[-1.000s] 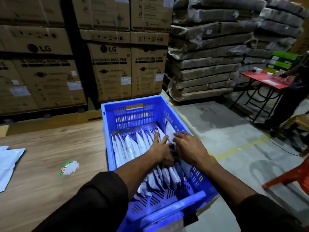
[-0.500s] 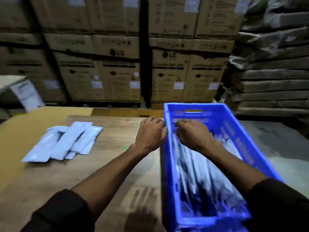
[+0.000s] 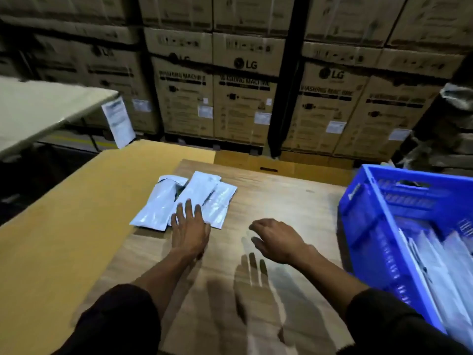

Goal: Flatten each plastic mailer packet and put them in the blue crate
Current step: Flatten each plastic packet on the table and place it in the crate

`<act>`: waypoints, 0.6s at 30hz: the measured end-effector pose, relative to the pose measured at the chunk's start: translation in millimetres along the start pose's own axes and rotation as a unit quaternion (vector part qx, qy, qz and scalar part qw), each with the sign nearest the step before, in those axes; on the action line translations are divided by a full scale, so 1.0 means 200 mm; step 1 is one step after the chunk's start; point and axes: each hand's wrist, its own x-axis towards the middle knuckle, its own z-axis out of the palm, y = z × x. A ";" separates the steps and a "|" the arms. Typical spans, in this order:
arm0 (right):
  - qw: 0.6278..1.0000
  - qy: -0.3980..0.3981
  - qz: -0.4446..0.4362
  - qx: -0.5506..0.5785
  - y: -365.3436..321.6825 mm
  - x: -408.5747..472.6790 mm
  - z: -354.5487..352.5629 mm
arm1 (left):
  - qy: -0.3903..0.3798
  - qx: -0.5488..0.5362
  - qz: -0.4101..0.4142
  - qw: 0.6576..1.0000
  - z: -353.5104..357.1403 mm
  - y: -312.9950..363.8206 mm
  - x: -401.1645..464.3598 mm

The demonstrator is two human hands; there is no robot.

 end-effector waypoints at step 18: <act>0.994 -0.083 0.062 0.045 -0.16 0.00 0.17 | -0.047 -0.088 0.057 0.993 0.22 -0.28 0.05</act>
